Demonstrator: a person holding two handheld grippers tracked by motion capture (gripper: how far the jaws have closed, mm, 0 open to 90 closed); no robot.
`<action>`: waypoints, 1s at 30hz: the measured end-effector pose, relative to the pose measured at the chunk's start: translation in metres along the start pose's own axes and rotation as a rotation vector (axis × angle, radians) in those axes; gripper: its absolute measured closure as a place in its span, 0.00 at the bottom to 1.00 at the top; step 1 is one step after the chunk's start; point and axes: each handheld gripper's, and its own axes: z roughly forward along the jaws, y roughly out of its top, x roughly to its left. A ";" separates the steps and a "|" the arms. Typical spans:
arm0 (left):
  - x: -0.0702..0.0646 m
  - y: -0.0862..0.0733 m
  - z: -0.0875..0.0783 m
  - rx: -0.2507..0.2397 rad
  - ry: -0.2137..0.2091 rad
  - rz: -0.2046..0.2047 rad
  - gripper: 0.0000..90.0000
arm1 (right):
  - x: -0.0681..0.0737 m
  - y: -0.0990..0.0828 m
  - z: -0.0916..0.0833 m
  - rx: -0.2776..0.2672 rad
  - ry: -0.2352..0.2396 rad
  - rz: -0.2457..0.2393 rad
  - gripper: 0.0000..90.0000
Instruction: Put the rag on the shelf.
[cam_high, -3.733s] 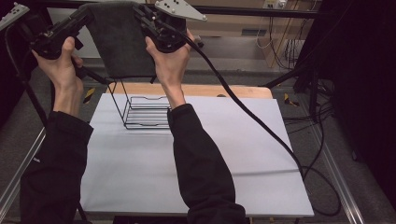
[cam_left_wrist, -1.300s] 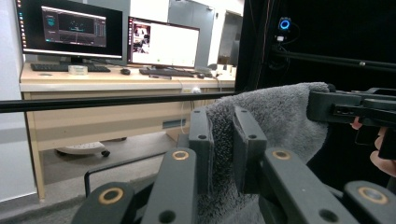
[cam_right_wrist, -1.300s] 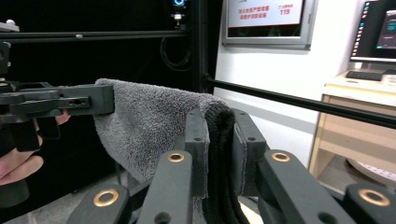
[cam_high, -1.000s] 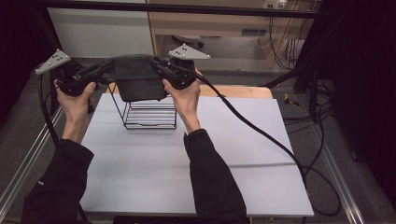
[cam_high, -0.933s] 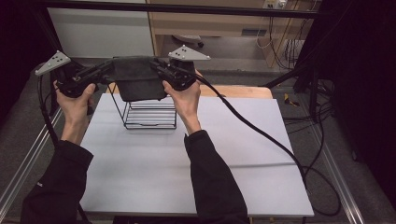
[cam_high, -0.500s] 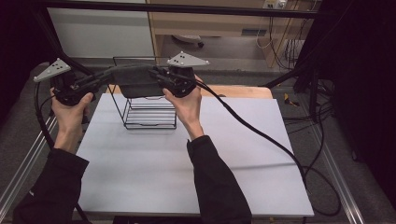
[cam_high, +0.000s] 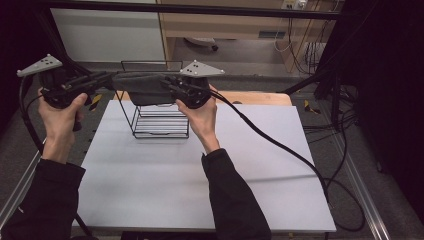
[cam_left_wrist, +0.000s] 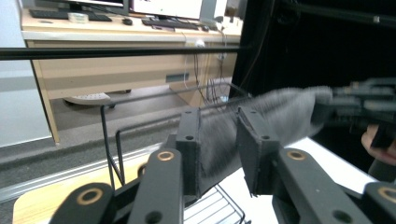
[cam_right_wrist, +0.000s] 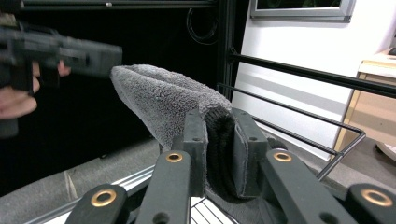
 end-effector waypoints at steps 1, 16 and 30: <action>0.000 0.002 0.002 0.014 0.004 -0.001 0.82 | 0.000 0.000 0.000 0.002 0.000 0.000 0.87; -0.005 -0.007 0.026 0.162 -0.050 0.017 0.99 | 0.003 -0.006 -0.003 0.027 0.022 -0.009 0.79; -0.006 -0.036 0.035 0.247 -0.022 0.080 1.00 | 0.001 -0.002 -0.008 0.037 0.069 0.051 0.57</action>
